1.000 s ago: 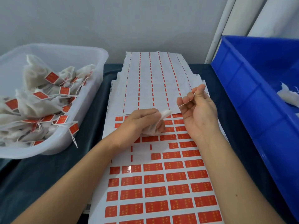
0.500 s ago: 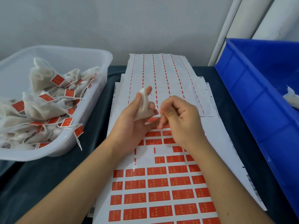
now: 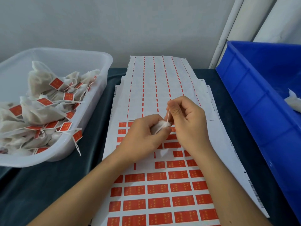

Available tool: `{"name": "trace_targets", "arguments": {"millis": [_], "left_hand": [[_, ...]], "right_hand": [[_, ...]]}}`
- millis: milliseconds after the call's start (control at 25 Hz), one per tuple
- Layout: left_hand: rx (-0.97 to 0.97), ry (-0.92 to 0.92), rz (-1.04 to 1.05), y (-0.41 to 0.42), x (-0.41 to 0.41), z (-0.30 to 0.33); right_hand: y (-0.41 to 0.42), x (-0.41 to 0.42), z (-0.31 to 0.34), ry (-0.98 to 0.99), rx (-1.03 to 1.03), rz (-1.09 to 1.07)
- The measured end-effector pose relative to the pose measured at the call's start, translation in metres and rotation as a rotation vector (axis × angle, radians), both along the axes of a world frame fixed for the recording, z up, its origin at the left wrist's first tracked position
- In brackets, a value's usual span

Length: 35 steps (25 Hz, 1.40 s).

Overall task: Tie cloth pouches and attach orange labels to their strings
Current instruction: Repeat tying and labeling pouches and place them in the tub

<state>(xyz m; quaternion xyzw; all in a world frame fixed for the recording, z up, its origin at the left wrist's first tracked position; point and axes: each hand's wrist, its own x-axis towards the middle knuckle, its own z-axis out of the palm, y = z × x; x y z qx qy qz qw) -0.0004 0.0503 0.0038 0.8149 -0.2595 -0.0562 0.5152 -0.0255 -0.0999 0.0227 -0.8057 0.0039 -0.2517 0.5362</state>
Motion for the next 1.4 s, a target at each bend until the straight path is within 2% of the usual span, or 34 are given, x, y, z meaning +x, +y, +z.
{"name": "trace_targets", "arguments": {"millis": [440,880,1120,1240,1400], "left_hand": [[0.032,-0.128,0.088,-0.012,-0.013,-0.003],[0.126,-0.359,0.246,-0.017,-0.018,0.001],[-0.088,-0.249,0.280,-0.014,-0.021,0.005],[-0.243,-0.154,0.352,-0.011,-0.017,0.009],[-0.315,-0.030,0.408,-0.006,-0.009,0.009]], "right_hand": [[0.004,0.004,-0.005,0.030,0.024,-0.048],[0.001,0.006,-0.008,0.114,0.107,-0.038],[-0.001,0.004,-0.008,0.278,0.489,0.082],[0.004,0.003,-0.010,0.295,0.499,0.151],[0.011,0.001,-0.011,0.317,0.410,0.164]]}}
